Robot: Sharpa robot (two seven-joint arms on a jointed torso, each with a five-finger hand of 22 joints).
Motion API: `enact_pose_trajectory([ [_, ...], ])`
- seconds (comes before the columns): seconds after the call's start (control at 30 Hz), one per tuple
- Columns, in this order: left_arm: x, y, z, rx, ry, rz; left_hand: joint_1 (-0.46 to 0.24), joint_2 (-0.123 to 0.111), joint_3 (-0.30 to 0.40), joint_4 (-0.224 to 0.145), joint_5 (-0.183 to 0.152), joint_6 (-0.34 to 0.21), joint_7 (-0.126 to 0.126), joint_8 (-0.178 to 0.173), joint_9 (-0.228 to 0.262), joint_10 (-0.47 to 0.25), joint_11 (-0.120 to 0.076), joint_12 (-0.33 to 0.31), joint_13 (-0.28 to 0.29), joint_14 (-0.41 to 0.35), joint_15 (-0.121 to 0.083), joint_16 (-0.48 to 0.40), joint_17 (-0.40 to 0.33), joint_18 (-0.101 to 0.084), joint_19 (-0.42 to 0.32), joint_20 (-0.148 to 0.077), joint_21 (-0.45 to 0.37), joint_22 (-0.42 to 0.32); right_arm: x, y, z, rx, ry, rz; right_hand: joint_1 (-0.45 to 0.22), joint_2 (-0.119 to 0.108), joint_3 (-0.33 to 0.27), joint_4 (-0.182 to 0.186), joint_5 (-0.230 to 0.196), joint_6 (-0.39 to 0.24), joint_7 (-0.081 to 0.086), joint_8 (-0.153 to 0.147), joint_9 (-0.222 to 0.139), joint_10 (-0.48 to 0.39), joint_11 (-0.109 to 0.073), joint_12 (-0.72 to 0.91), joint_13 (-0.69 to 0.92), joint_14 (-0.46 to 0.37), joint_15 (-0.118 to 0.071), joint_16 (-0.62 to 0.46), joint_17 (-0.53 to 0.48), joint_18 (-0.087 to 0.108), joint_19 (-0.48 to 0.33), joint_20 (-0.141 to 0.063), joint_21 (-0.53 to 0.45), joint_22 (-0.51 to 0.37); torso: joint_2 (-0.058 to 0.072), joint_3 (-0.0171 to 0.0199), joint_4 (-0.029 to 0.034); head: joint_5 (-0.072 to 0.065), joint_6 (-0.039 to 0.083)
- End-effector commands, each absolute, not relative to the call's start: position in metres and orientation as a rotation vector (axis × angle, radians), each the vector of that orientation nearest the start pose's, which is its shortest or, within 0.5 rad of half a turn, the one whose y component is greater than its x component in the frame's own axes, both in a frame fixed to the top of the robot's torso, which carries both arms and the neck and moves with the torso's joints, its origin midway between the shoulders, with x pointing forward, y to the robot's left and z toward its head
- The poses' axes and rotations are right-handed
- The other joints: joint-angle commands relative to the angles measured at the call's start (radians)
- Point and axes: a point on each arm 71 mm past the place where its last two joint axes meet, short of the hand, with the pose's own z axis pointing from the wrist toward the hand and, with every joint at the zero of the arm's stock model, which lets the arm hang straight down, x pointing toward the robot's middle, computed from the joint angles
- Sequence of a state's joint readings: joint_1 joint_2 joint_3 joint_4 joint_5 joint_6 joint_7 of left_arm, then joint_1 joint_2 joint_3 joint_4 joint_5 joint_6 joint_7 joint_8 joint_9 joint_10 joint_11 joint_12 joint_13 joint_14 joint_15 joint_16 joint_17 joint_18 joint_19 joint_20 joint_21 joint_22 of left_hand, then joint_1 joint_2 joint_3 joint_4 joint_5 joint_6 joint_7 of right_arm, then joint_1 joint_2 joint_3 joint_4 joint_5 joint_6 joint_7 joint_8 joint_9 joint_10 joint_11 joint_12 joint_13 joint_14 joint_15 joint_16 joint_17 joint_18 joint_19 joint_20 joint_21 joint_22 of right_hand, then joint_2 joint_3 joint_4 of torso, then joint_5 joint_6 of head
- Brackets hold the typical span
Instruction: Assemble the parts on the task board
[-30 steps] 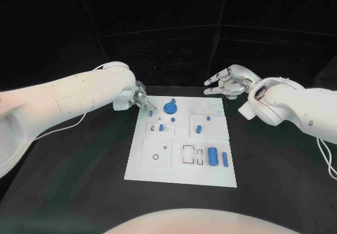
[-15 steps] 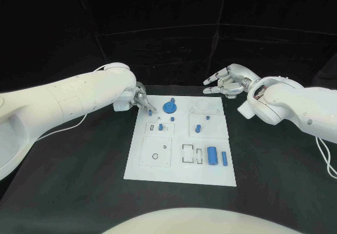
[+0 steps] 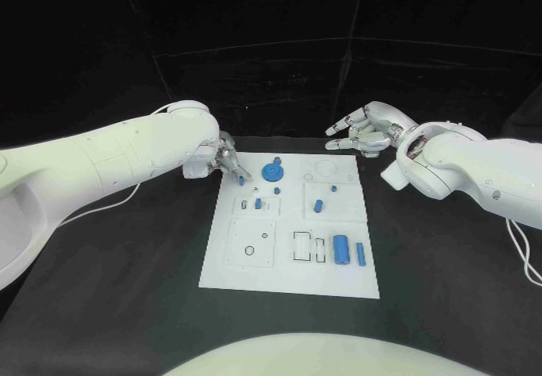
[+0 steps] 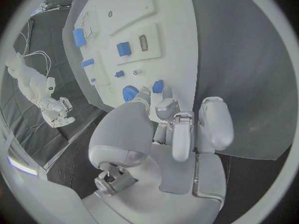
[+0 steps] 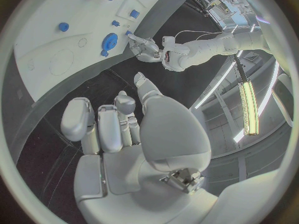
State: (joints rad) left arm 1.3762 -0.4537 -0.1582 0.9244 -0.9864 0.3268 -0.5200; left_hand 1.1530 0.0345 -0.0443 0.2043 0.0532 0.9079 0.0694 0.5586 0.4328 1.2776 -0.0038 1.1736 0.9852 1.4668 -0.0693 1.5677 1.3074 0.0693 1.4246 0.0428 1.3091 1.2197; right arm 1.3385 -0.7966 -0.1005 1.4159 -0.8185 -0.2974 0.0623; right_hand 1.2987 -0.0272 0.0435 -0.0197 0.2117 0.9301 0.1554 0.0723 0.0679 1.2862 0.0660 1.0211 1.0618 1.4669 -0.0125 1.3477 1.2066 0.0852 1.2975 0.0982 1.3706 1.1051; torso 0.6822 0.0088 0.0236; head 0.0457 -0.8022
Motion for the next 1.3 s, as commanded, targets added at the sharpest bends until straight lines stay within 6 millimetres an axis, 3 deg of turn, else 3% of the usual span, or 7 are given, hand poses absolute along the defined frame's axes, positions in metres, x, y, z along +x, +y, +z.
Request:
enact_pose_trajectory([
  [0.03,0.583,0.196,-0.197,-0.216,2.378,-0.181,0.021,0.006,0.003,-0.010,-0.005,0.007,-0.001,-0.001,-0.002,0.002,-0.002,0.005,0.000,0.104,0.000,0.003,0.263,0.010,0.006,-0.004,0.004,0.000,0.522,-0.208,-0.144,0.315,1.678,0.998,-0.004,0.003,-0.002,0.004,0.004,0.001,-0.002,0.005,0.001,-0.003,-0.004,-0.003,-0.001,0.032,-0.002,-0.006,0.001,0.010,-0.003,-0.002,-0.004,-0.001,0.000,0.0000,0.0012,-0.001,0.000],
  [0.37,0.584,0.196,-0.197,-0.227,2.372,-0.197,0.151,0.084,0.087,-0.096,-0.005,0.002,-0.009,-0.010,-0.016,-0.001,-0.010,-0.001,-0.005,0.104,-0.005,0.003,0.263,0.009,0.007,-0.007,0.004,0.004,0.522,-0.208,-0.144,0.314,1.680,0.999,-0.004,0.003,-0.002,0.004,0.004,0.001,-0.002,0.005,0.001,-0.003,-0.004,-0.003,-0.001,0.032,-0.002,-0.006,0.001,0.010,-0.003,-0.002,-0.004,-0.001,0.000,-0.0003,-0.0005,0.000,-0.002],
  [0.67,0.583,0.196,-0.198,-0.236,2.368,-0.217,0.217,0.103,0.170,-0.160,-0.004,-0.005,-0.010,-0.019,-0.026,-0.005,-0.013,-0.009,-0.010,0.104,-0.007,0.003,0.263,0.008,0.008,-0.010,0.006,0.009,0.522,-0.208,-0.144,0.313,1.683,0.999,-0.004,0.003,-0.002,0.004,0.004,0.001,-0.002,0.005,0.001,-0.003,-0.004,-0.003,-0.001,0.032,-0.002,-0.006,0.001,0.010,-0.003,-0.002,-0.004,-0.001,0.000,0.0000,0.0013,0.000,-0.003],
  [0.77,0.583,0.197,-0.198,-0.243,2.361,-0.224,0.222,0.099,0.217,-0.183,-0.004,-0.006,-0.007,-0.019,-0.028,-0.005,-0.009,-0.014,-0.013,0.104,-0.005,0.003,0.263,0.008,0.008,-0.010,0.006,0.011,0.522,-0.208,-0.144,0.314,1.684,0.998,-0.004,0.003,-0.002,0.004,0.004,0.001,-0.002,0.005,0.001,-0.003,-0.004,-0.003,-0.001,0.032,-0.002,-0.006,0.001,0.010,-0.003,-0.002,-0.004,-0.001,0.000,-0.0003,0.0016,0.000,-0.004],
  [1.03,0.579,0.202,-0.196,-0.302,2.332,-0.276,0.158,0.050,0.382,-0.227,-0.006,-0.005,-0.006,0.001,-0.023,0.004,-0.009,-0.017,-0.016,0.104,-0.001,0.003,0.263,0.007,0.009,-0.005,0.005,0.014,0.522,-0.209,-0.144,0.315,1.685,0.995,-0.004,0.003,-0.002,0.004,0.004,0.001,-0.002,0.005,0.001,-0.003,-0.004,-0.003,-0.001,0.032,-0.002,-0.006,0.001,0.010,-0.003,-0.002,-0.004,-0.001,-0.002,0.0000,0.0030,0.000,-0.004],
  [1.17,0.573,0.203,-0.195,-0.316,2.312,-0.301,0.088,0.008,0.502,-0.247,-0.005,-0.009,-0.005,0.023,-0.014,0.012,-0.005,-0.016,-0.018,0.104,-0.004,0.003,0.263,0.008,0.010,-0.006,0.005,0.018,0.522,-0.210,-0.144,0.317,1.685,0.992,-0.004,0.003,-0.002,0.004,0.004,0.001,-0.002,0.005,0.001,-0.003,-0.004,-0.003,-0.001,0.032,-0.002,-0.006,0.001,0.010,-0.003,-0.002,-0.004,-0.001,-0.003,0.0000,0.0037,0.001,-0.004],
  [1.3,0.563,0.203,-0.194,-0.319,2.292,-0.338,0.071,-0.004,0.543,-0.257,-0.005,-0.008,-0.006,0.034,-0.010,0.014,-0.008,-0.015,-0.019,0.104,-0.003,0.003,0.263,0.008,0.011,-0.007,0.005,0.020,0.523,-0.212,-0.145,0.320,1.685,0.987,-0.004,0.003,-0.002,0.004,0.004,0.001,-0.002,0.005,0.001,-0.003,-0.004,-0.003,-0.001,0.032,-0.002,-0.006,0.001,0.010,-0.003,-0.002,-0.004,-0.001,-0.001,-0.0001,0.0026,0.004,-0.003],
])
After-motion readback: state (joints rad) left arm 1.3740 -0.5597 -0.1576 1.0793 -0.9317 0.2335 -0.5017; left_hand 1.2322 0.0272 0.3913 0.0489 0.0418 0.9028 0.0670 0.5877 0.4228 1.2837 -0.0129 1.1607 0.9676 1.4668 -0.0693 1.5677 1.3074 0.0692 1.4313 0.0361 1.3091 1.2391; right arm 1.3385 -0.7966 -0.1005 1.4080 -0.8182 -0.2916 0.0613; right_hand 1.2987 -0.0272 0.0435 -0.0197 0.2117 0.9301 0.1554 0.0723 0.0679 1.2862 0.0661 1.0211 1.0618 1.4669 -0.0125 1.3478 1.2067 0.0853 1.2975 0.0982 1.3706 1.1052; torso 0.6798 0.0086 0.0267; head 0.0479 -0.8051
